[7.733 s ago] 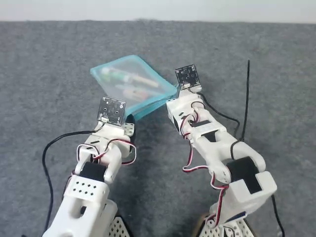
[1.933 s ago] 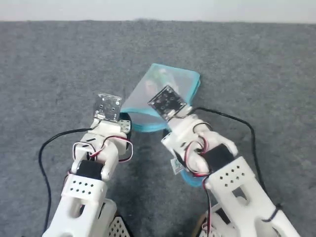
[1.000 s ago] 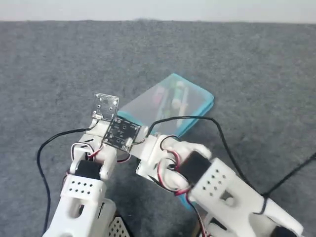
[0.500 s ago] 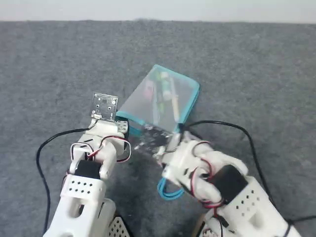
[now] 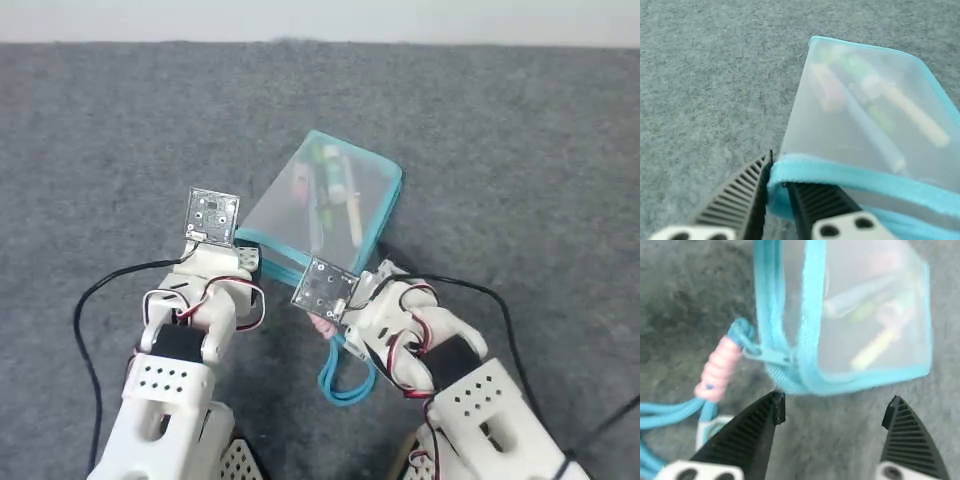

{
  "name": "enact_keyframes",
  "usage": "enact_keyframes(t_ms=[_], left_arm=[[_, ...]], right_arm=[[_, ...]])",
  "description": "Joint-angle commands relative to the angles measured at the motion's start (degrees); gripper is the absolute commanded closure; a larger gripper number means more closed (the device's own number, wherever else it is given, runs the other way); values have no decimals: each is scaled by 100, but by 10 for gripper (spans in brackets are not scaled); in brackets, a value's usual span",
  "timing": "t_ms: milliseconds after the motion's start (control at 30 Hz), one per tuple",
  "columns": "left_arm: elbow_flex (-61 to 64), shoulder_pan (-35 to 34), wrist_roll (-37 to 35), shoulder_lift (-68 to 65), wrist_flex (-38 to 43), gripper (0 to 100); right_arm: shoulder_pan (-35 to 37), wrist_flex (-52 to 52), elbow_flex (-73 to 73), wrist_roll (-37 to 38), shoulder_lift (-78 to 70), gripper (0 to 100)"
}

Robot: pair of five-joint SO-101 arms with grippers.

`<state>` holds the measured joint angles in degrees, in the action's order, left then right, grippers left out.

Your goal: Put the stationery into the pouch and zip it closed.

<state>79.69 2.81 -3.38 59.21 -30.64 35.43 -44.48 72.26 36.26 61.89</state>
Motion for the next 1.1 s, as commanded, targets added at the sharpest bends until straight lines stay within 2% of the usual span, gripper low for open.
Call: enact_keyframes(t_ms=[0, 333, 467, 600, 800, 967, 1067], left_arm=[[-435, -44, -70, -26, -18, 990], [-435, -44, -79, -26, -18, 990], [-435, -44, -79, -26, -26, 990], [-426, -44, -79, -26, -26, 990], [-426, -44, -79, -18, -123, 989], [-435, -35, -79, 26, -114, 988], [-514, -35, -70, 35, -132, 987]], right_arm=[[-75, 576, 62, 105, 136, 691], [-75, 1226, 79, 114, 127, 693], [-75, 1578, 35, 114, -295, 697], [-110, 2211, -237, 114, -1068, 778], [-101, 2756, -712, 105, -1736, 998], [-312, 3011, -879, 44, -2079, 992], [-752, 3002, -1248, -387, -2501, 993]])
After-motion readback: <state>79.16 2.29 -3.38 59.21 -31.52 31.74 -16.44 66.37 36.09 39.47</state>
